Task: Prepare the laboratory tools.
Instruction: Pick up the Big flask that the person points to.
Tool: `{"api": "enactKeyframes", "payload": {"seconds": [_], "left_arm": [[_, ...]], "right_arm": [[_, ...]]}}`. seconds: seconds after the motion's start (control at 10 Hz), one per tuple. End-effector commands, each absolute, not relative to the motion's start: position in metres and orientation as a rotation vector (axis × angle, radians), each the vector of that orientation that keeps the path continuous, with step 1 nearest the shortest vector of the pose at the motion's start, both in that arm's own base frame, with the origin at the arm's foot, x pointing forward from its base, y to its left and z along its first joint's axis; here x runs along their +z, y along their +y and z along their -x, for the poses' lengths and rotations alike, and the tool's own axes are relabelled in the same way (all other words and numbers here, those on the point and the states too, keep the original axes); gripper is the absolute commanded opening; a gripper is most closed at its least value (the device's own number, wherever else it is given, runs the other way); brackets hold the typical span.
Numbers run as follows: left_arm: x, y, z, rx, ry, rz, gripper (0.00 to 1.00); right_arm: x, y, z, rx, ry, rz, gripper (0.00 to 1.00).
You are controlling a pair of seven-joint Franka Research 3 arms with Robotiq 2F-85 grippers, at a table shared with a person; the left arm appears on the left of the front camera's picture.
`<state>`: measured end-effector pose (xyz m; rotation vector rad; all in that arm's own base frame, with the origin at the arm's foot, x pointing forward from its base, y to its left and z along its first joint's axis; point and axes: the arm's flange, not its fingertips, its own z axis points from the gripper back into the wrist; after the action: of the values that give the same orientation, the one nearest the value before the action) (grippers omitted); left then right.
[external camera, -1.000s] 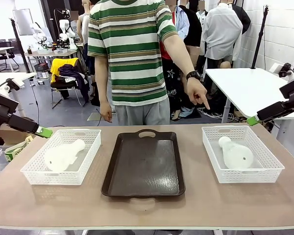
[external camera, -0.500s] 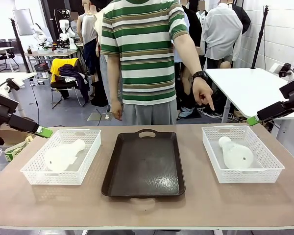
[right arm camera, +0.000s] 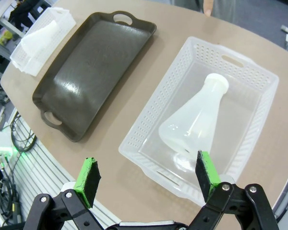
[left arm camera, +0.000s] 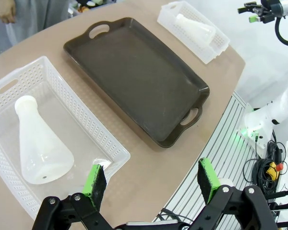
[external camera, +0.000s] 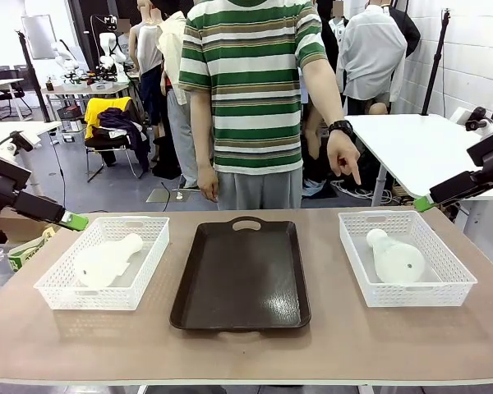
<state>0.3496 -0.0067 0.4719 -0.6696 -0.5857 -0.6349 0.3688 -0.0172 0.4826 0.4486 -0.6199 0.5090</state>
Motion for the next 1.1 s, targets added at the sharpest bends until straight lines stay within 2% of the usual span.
{"api": "enactKeyframes", "payload": {"seconds": [0.0,0.2,0.3,0.5,1.0], "left_arm": [[0.472,-0.006,-0.351,-0.649,-0.603,0.686,1.00],[0.472,-0.006,-0.351,-0.649,-0.603,0.686,1.00],[0.472,-0.006,-0.351,-0.649,-0.603,0.686,1.00],[0.472,-0.006,-0.351,-0.649,-0.603,0.686,1.00],[0.472,-0.006,-0.351,-0.649,-0.603,0.686,1.00]], "right_arm": [[0.493,-0.011,-0.383,0.459,-0.557,-0.445,1.00],[0.516,0.010,-0.415,0.343,-0.506,-0.255,1.00],[0.522,0.028,-0.444,0.304,-0.417,-0.179,1.00],[0.510,0.057,-0.496,0.230,-0.322,0.014,1.00],[0.458,0.096,-0.557,0.236,-0.208,0.142,1.00]]}}
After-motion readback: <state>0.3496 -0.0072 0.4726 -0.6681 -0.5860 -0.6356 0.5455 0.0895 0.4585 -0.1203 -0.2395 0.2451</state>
